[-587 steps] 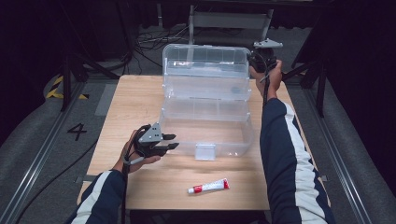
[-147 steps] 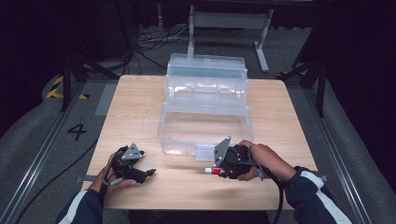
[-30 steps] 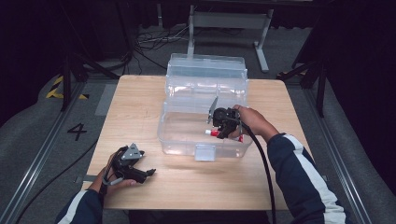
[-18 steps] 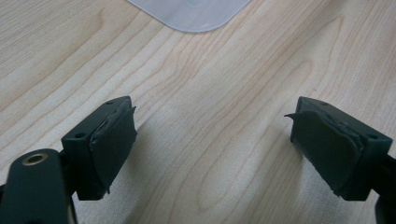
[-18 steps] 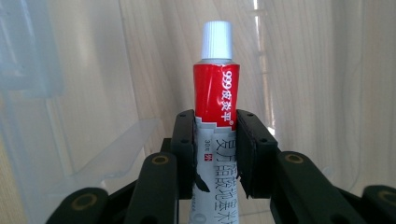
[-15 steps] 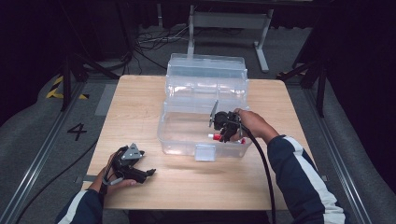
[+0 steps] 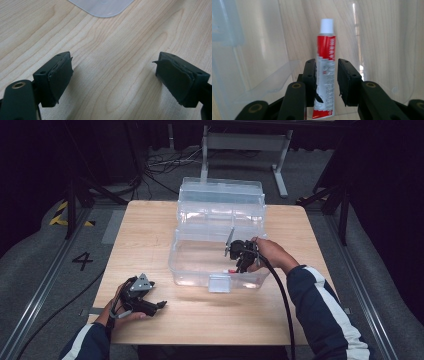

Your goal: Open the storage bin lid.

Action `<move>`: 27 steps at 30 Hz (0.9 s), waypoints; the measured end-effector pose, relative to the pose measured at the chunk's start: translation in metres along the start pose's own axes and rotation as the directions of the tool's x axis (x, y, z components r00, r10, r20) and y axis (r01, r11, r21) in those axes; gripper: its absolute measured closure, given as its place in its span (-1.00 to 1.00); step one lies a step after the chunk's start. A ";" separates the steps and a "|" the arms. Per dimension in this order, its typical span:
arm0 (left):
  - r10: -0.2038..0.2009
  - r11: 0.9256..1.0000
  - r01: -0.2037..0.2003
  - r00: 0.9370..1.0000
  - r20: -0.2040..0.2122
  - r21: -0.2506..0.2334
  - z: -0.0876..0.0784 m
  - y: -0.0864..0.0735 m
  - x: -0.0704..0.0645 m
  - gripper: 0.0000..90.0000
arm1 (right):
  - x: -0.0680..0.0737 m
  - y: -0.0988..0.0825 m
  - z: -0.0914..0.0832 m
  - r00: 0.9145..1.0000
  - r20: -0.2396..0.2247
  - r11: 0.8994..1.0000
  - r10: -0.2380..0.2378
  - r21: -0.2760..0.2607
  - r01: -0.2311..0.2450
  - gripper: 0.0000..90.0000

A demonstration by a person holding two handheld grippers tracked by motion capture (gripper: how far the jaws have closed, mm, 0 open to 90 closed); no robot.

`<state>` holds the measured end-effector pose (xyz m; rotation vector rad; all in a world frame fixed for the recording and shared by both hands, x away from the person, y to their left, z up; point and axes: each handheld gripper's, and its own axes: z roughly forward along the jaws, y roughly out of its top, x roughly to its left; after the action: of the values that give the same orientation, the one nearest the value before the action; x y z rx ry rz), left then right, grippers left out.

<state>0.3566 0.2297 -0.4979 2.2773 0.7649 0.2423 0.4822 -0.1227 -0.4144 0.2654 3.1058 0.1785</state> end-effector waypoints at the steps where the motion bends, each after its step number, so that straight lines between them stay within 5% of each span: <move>1: 0.000 1.000 0.000 1.000 0.000 0.001 0.000 0.000 0.000 -0.68 | 0.000 0.000 0.000 1.000 0.000 1.000 0.000 0.002 0.000 0.55; 27: 0.000 1.000 0.000 1.000 0.000 0.002 0.000 0.000 0.000 -0.68 | 0.004 -0.005 -0.010 1.000 0.022 0.997 0.009 -0.076 -0.007 0.52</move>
<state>0.3565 0.2298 -0.4978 2.2786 0.7656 0.2415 0.4774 -0.1276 -0.4053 0.2758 3.0683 0.2905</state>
